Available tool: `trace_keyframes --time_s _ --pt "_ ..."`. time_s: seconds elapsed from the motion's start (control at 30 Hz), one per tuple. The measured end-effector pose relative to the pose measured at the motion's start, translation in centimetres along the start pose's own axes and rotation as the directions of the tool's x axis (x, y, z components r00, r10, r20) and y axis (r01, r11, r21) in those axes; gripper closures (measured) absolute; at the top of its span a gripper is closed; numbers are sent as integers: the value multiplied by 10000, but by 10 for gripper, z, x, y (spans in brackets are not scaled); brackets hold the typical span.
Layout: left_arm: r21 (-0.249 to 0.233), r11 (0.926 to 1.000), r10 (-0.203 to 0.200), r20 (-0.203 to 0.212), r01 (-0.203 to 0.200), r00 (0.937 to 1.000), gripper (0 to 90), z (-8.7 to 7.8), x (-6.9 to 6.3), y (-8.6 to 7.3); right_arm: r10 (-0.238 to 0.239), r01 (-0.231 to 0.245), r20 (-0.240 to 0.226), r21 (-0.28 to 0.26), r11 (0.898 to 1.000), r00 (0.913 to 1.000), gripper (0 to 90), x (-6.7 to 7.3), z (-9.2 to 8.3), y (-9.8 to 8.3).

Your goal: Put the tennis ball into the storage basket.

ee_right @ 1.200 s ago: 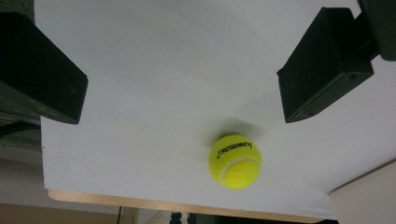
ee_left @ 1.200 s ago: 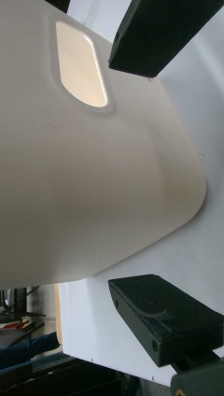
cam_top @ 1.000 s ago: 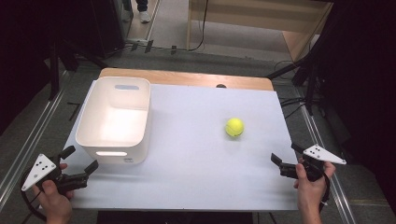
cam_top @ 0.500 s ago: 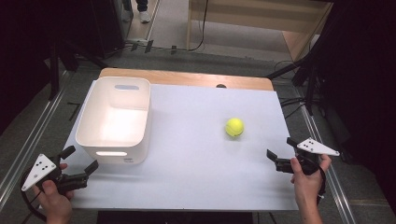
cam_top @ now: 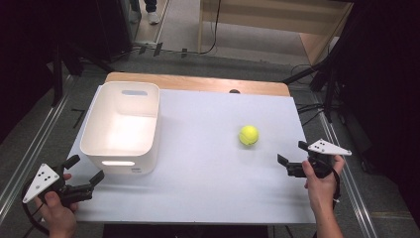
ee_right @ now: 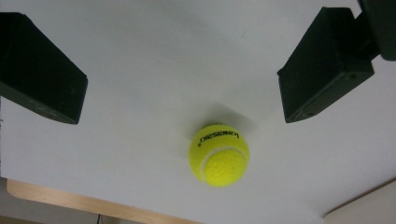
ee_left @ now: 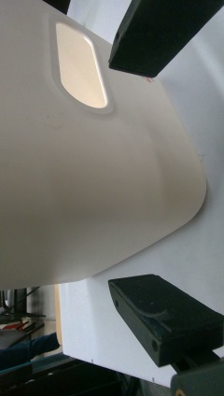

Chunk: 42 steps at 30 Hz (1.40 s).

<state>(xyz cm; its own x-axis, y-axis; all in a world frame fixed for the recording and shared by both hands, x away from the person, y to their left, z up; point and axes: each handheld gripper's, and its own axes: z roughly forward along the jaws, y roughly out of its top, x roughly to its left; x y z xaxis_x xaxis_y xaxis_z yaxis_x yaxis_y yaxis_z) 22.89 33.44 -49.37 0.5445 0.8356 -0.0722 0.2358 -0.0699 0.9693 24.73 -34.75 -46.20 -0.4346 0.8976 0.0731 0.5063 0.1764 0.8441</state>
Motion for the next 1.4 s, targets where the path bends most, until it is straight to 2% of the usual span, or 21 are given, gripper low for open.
trace_keyframes --time_s 0.7,1.4 --pt "-20 10000 -31 -5 31 10000 0 0 0 0 -460 482 -423 548 9973 9980 0 3 20 19" --pt "-22 10000 -35 11 35 10000 0 0 0 0 -652 734 -793 1055 9917 9947 0 9 42 33"
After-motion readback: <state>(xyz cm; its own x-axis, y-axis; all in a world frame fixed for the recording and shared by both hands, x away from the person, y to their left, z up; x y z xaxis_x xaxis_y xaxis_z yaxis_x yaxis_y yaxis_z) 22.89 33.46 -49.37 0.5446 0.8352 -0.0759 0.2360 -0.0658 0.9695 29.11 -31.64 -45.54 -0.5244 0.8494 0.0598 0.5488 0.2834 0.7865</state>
